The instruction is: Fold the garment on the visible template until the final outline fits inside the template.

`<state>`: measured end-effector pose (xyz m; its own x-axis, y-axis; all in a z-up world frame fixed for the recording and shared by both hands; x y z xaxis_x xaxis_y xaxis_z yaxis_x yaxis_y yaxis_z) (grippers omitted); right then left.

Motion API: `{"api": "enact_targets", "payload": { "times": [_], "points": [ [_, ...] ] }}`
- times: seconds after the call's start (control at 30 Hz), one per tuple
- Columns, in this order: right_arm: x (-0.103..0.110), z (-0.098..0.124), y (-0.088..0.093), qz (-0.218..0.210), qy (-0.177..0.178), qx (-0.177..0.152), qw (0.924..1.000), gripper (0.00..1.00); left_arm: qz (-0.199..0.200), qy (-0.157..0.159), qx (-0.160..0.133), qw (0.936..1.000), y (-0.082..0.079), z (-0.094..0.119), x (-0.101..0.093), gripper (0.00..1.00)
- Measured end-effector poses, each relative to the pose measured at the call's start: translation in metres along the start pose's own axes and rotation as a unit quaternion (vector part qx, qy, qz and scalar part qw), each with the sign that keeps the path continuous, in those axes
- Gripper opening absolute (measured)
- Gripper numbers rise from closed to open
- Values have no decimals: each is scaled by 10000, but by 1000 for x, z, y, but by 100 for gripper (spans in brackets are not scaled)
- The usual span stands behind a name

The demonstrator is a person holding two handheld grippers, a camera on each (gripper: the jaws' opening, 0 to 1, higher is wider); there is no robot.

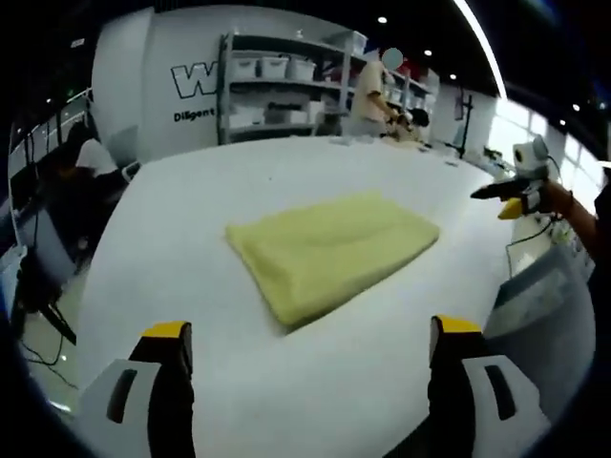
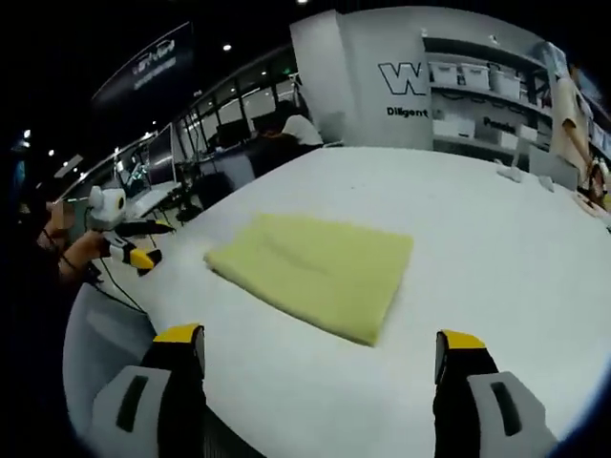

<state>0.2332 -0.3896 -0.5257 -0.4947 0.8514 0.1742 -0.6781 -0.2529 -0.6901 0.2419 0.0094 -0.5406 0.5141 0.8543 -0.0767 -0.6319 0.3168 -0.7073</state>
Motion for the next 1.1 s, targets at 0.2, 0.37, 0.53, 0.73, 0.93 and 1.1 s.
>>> {"api": "enact_targets", "payload": {
  "times": [0.2,0.37,0.53,0.73,0.93,1.1],
  "points": [
    [11,10,1,75,6,-56,10000,99,134,23,-71,9999,2,7,-10,99],
    [22,14,3,79,-39,-163,9998,99,159,-40,-60,9998,4,8,-17,99],
    [31,12,6,126,-89,-168,9997,99,164,-12,-140,9998,-1,8,-22,99],
    [30,12,5,91,-30,-219,9997,99,118,-17,-152,9998,-1,3,-19,99],
    [30,13,7,85,3,-200,9998,99,120,-11,-26,9999,6,-1,-22,99],
    [28,13,9,98,37,-139,9998,99,117,10,-2,9999,6,0,-24,99]
  ]
}}
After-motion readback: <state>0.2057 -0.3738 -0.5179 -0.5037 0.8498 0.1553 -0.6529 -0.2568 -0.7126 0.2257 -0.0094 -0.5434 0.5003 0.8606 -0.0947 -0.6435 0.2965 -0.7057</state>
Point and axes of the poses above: the point that each gripper's makers call its tool centre point, and the gripper's own axes: z roughly backward along the fingers, x roughly to its left, y roughly out of its underside, the point moved 7 cm from there along z, roughly backward along the fingers, and after that the axes turned 10 degrees about x, right-handed, at the moved point
